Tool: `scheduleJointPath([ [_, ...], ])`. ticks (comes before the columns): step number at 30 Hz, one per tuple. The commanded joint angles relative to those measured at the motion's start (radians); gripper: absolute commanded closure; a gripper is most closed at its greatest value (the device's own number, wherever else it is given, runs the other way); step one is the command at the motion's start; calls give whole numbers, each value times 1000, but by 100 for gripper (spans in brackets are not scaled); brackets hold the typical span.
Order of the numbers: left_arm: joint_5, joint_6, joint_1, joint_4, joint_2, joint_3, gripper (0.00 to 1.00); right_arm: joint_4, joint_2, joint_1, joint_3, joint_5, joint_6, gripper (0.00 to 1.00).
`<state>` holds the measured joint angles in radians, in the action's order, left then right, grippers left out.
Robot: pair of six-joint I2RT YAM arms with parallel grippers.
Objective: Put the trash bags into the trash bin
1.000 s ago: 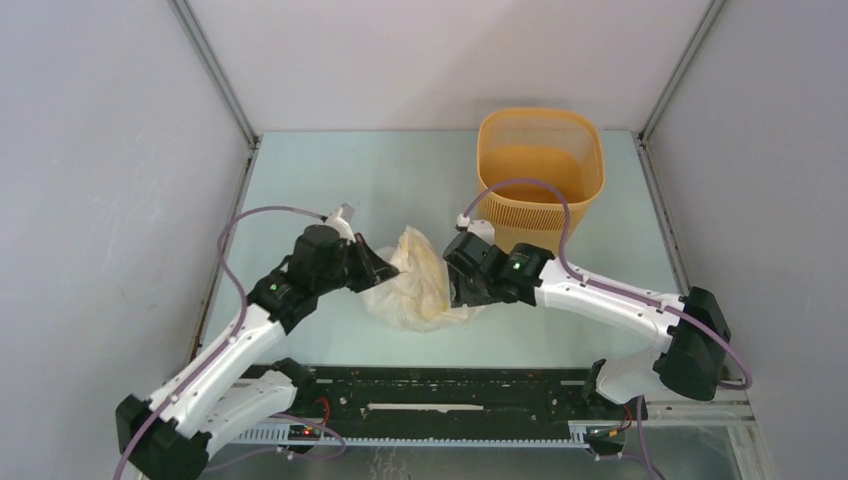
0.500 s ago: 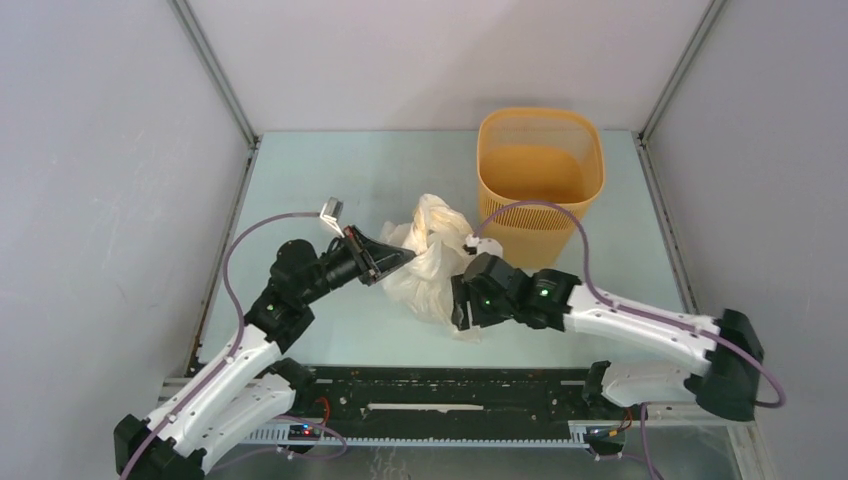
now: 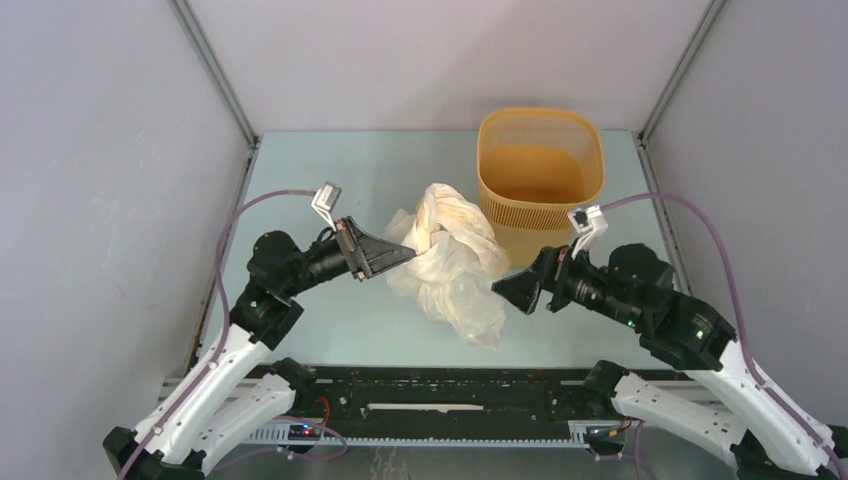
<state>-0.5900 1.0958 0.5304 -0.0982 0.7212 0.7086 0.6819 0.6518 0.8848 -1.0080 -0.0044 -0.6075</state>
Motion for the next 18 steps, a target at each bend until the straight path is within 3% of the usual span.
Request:
scheduleJointPath([
  [1,-107,-128,-6,64,-17,97,100,10,75,-125,-115,-264,19,0],
  [5,-163,-137,-6,89,12,141,100,68,126,-229,-228,-319,83,0],
  [10,-206,-108,-4,53,39,141,100,15,180,-376,-244,-571,95,2],
  [18,-254,-69,10,7,53,150,100,-4,253,-409,-272,-637,138,15],
])
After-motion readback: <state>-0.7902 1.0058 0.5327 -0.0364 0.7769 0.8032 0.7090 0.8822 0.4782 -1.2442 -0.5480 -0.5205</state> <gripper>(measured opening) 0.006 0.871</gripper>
